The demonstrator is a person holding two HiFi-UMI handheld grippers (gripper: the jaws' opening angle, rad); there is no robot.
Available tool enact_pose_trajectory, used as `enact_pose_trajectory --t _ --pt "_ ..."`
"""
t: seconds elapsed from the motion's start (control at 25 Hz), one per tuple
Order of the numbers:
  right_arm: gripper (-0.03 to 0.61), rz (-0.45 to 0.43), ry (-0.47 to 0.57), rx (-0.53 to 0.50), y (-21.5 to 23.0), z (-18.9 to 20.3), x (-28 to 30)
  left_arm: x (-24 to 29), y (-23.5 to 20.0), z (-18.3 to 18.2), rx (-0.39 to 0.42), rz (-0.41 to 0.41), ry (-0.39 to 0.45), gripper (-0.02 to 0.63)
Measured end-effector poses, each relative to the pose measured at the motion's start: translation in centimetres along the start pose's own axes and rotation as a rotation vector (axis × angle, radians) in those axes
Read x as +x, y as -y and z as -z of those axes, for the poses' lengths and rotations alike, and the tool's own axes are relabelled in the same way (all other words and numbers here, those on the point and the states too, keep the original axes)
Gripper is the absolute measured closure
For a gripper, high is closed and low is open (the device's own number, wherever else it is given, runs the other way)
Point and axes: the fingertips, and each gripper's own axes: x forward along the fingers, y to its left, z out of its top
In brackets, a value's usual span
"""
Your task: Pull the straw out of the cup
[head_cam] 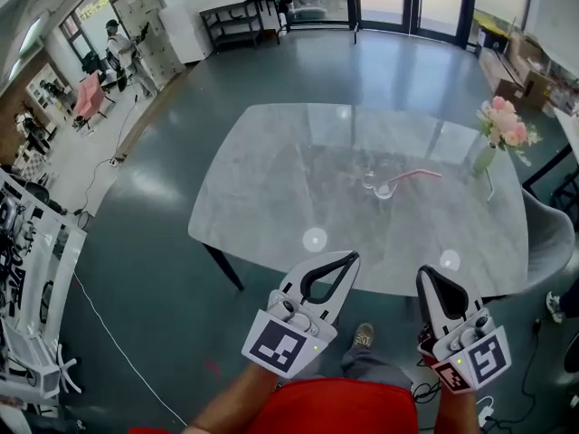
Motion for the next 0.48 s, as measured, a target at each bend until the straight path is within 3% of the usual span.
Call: enact_pose_trajectory --t 0.48 --pt "0.571 -0.052 -0.010 0.016 10.6 0.3 4.7 12.3 -3.8 2.1 0.037 -0.040 -0.054 0.601"
